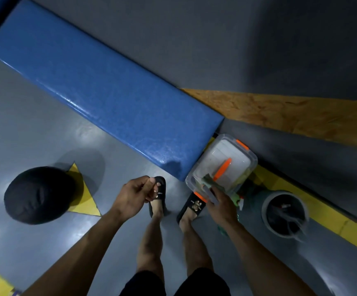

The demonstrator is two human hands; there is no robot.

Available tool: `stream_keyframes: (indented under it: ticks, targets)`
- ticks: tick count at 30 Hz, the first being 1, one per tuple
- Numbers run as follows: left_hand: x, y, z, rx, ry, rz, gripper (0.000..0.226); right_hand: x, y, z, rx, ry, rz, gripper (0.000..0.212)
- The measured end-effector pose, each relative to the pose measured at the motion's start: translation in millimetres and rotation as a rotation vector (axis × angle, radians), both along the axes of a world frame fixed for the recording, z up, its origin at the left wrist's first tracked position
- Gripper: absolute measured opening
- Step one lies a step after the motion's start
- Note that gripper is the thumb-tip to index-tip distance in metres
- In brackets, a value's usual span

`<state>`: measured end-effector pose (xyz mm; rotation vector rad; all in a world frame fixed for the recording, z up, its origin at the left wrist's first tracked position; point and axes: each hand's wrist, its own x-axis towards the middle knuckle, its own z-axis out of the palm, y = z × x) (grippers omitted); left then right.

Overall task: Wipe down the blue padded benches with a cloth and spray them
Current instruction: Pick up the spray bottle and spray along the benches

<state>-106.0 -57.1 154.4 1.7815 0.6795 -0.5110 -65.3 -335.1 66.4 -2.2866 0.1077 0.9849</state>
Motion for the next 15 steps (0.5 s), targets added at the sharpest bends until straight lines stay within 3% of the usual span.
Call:
stream_keyframes:
  ticks: [4,8,15]
  targets:
    - [0.6,-0.1,5.2,0.013,-0.017,0.002,0.047,24.6,0.7,9.5,0.059,-0.012,-0.1,0.049]
    - [2.5,1.6,9.9,0.03,-0.021,-0.002,0.043,52.8,0.4,11.1,0.027,-0.014,-0.174,0.021]
    - [7.8,2.7,19.4,0.05,-0.035,-0.009,0.044,88.3,2.0,18.7,-0.076,-0.044,-0.214,0.009]
